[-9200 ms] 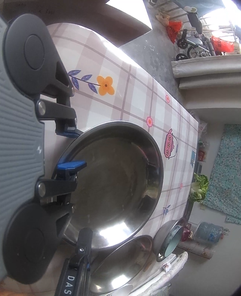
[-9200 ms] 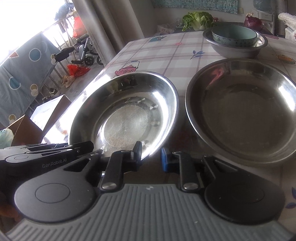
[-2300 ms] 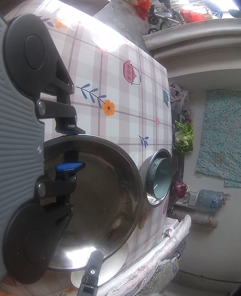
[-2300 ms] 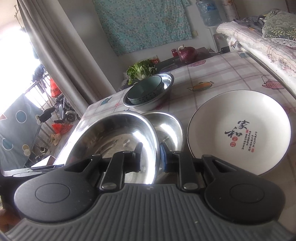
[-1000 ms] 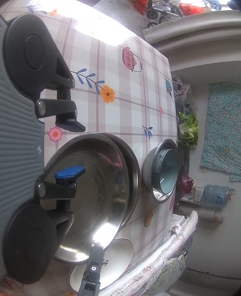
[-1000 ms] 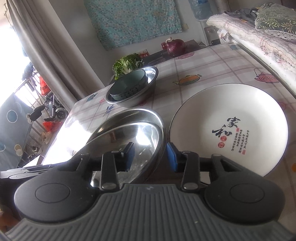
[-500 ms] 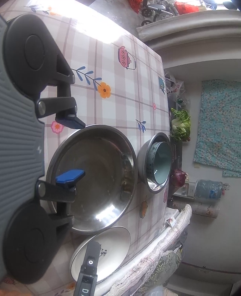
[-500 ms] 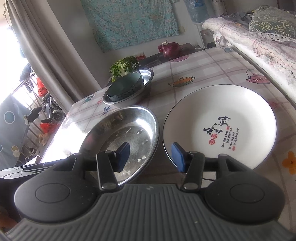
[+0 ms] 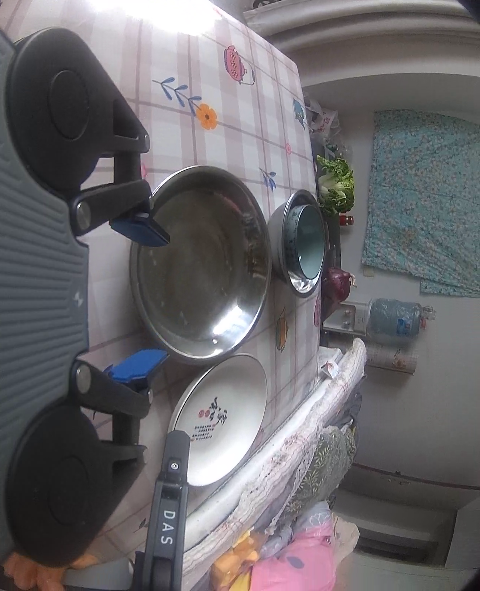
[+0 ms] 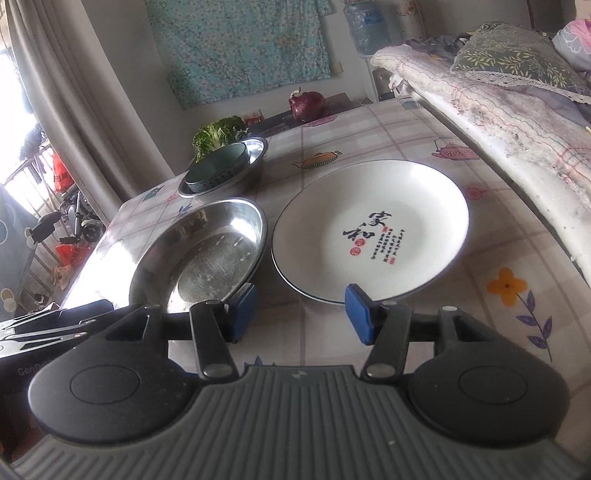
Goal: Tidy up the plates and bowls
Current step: 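Move both tools to the rim of the white printed ceramic plate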
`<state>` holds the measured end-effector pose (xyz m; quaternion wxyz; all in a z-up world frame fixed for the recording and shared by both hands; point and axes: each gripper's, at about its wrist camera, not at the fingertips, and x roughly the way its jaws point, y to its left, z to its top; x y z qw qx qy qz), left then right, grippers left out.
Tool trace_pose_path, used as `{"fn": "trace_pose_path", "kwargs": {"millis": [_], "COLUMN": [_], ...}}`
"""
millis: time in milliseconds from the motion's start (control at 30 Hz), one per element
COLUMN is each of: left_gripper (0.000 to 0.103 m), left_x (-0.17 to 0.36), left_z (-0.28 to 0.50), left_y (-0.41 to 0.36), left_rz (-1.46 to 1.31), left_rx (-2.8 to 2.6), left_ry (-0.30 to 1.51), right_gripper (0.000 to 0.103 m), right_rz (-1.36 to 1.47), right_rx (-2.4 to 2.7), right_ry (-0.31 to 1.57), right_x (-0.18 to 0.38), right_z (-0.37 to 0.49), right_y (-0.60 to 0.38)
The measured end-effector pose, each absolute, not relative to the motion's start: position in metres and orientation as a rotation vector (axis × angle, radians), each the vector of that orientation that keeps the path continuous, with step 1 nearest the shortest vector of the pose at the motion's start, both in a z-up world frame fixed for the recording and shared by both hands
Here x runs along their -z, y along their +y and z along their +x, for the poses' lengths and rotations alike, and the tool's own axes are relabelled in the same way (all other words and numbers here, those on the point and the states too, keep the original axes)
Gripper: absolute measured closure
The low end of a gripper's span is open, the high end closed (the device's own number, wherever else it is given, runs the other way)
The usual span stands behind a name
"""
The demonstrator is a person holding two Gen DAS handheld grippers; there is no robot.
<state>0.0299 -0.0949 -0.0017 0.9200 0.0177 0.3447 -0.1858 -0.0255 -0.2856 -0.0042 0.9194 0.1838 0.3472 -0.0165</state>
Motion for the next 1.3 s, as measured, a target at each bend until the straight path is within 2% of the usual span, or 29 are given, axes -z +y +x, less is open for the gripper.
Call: {"fn": "trace_pose_path", "kwargs": {"millis": [200,467,667,1133,1300], "left_gripper": [0.039,0.039,0.039,0.040,0.036], "left_x": [0.023,0.044,0.039,0.053,0.058], "left_z": [0.000,-0.012,0.005,0.055,0.061], "left_y": [-0.113,-0.148,-0.161,-0.196,-0.188], "left_rz": [0.047,0.073,-0.002,-0.090,-0.178], "left_rx": [0.464,0.558,0.582,0.585,0.597], "left_ry": [0.662,0.693,0.665,0.796,0.848], "right_gripper": [0.048,0.048,0.048,0.049,0.049], "right_rz": [0.399,0.393,0.339,0.368,0.402], "right_rx": [0.070,0.120,0.199,0.292,0.250], "right_ry": [0.696,0.669,0.625,0.624,0.622], "right_x": [0.011,0.015,0.011,0.018,0.020], "right_z": [-0.049,-0.064,-0.064,-0.032,-0.009], "right_y": [-0.292,-0.311,-0.337,-0.414,-0.418]}}
